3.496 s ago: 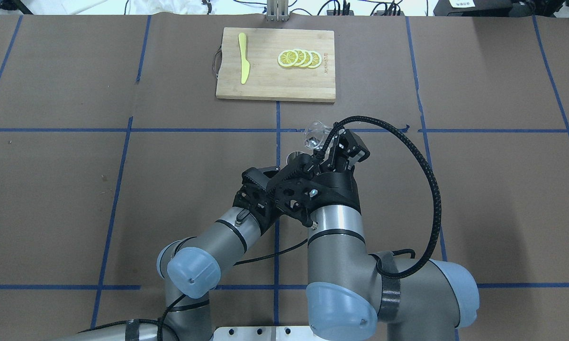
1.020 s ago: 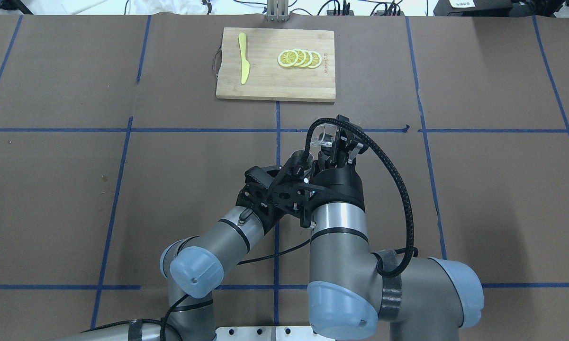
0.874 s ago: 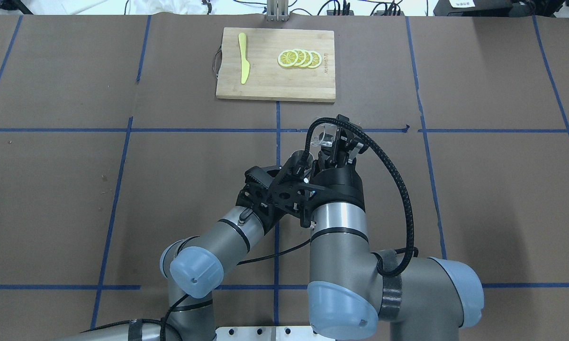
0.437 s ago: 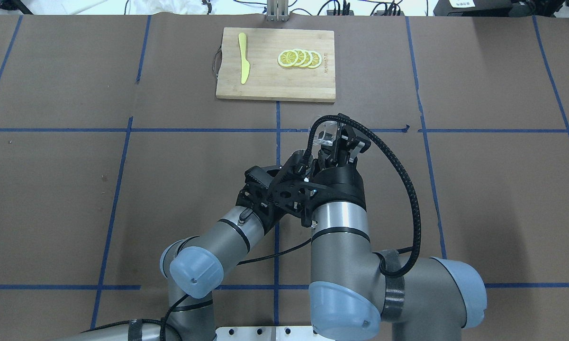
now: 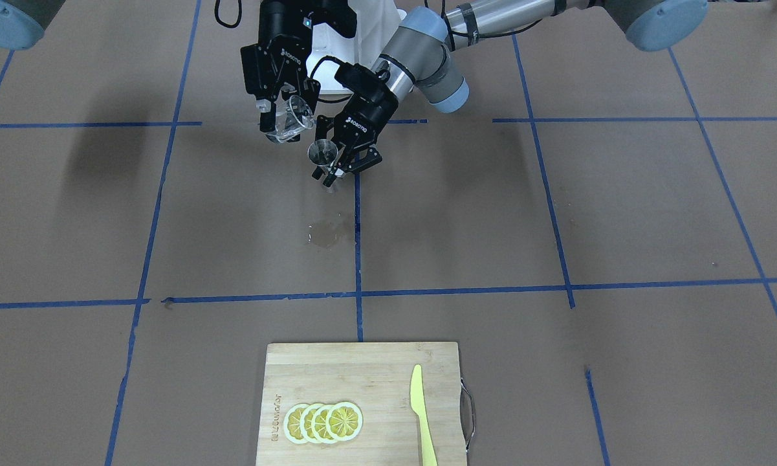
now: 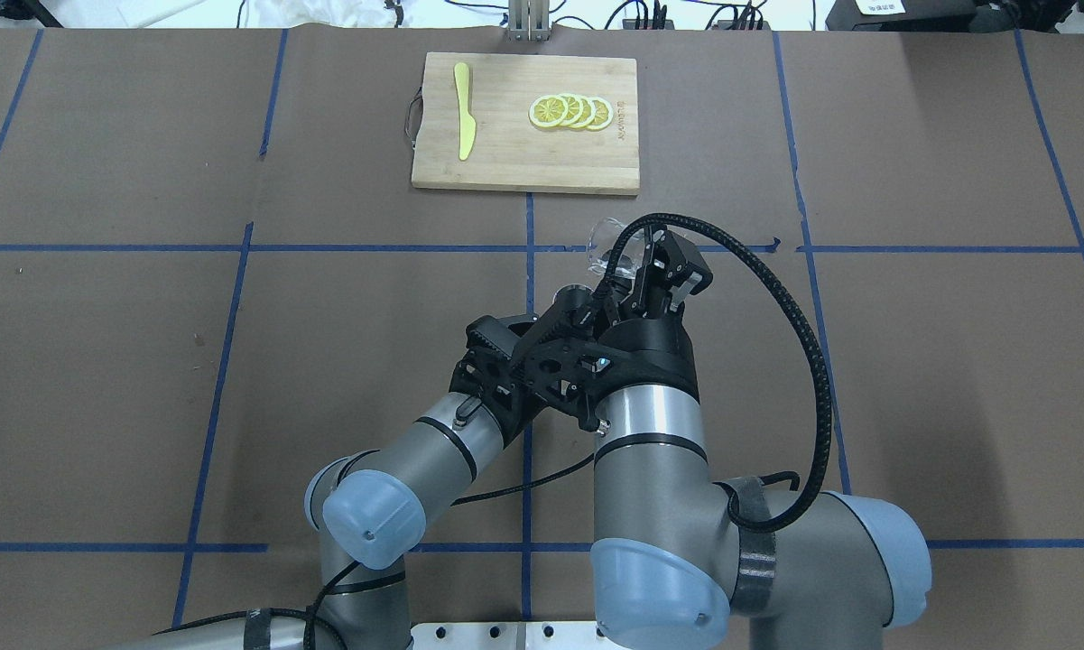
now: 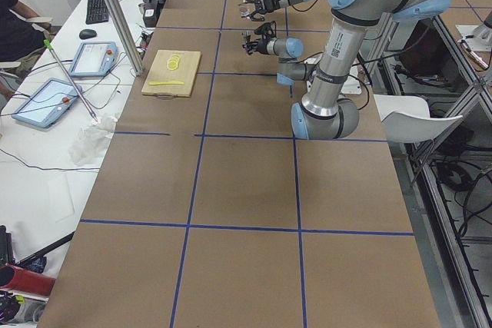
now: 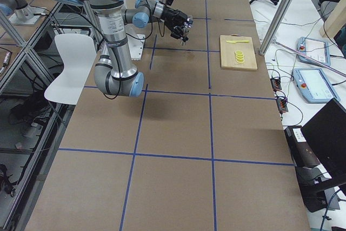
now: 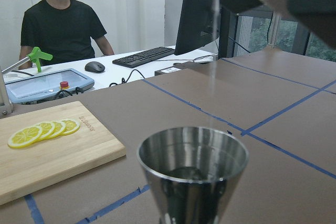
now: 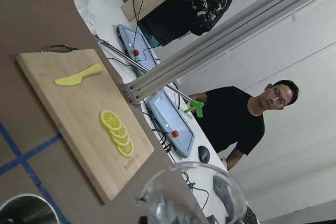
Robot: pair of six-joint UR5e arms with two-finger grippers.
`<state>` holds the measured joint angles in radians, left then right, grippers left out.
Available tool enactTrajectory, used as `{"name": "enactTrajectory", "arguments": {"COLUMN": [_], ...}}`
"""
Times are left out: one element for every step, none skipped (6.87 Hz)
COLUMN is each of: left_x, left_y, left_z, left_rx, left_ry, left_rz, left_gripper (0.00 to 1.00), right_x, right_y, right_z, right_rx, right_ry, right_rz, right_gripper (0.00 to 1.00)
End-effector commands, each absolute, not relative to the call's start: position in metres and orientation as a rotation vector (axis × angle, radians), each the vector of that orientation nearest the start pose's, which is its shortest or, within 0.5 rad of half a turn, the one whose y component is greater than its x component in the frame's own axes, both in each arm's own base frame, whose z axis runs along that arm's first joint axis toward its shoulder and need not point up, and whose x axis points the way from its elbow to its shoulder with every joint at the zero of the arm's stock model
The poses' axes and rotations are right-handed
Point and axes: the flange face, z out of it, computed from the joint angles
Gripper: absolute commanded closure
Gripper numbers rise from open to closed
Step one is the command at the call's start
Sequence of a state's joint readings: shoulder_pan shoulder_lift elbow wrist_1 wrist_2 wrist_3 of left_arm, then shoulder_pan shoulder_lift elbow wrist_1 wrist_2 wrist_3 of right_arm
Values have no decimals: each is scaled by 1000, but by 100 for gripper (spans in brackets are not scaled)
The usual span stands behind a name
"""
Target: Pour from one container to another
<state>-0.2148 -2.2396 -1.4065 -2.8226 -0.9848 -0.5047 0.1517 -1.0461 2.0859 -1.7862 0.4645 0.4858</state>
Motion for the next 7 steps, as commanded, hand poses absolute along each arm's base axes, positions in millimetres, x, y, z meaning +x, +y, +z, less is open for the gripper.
{"name": "enactTrajectory", "arguments": {"left_x": [614,613,612,606,599,587,581], "left_y": [-327,-327,-326,-325,-325,-325,-326], "left_z": [192,192,192,193,202,213,207], "left_rx": [1337,1337,1338,1341,1341,1340,1349], "left_ry": [1094,1096,1097,1098,1091,1084,1093], "left_rz": [113,111,110,104,102,101,88], "left_gripper": [100,100,100,100,100,100,100], "right_x": [-473,-469,-456,-445,-444,-442,-432], "right_y": [-294,-293,-292,-294,-296,-297,-298], "right_z": [146,144,145,143,155,159,156], "right_rx": [1275,1285,1273,1275,1255,1234,1231], "right_ry": [-94,-169,-235,-250,-259,-299,-330], "right_rz": [-261,-219,-207,-190,-174,-133,-97], "right_gripper": [100,100,100,100,100,100,100]}}
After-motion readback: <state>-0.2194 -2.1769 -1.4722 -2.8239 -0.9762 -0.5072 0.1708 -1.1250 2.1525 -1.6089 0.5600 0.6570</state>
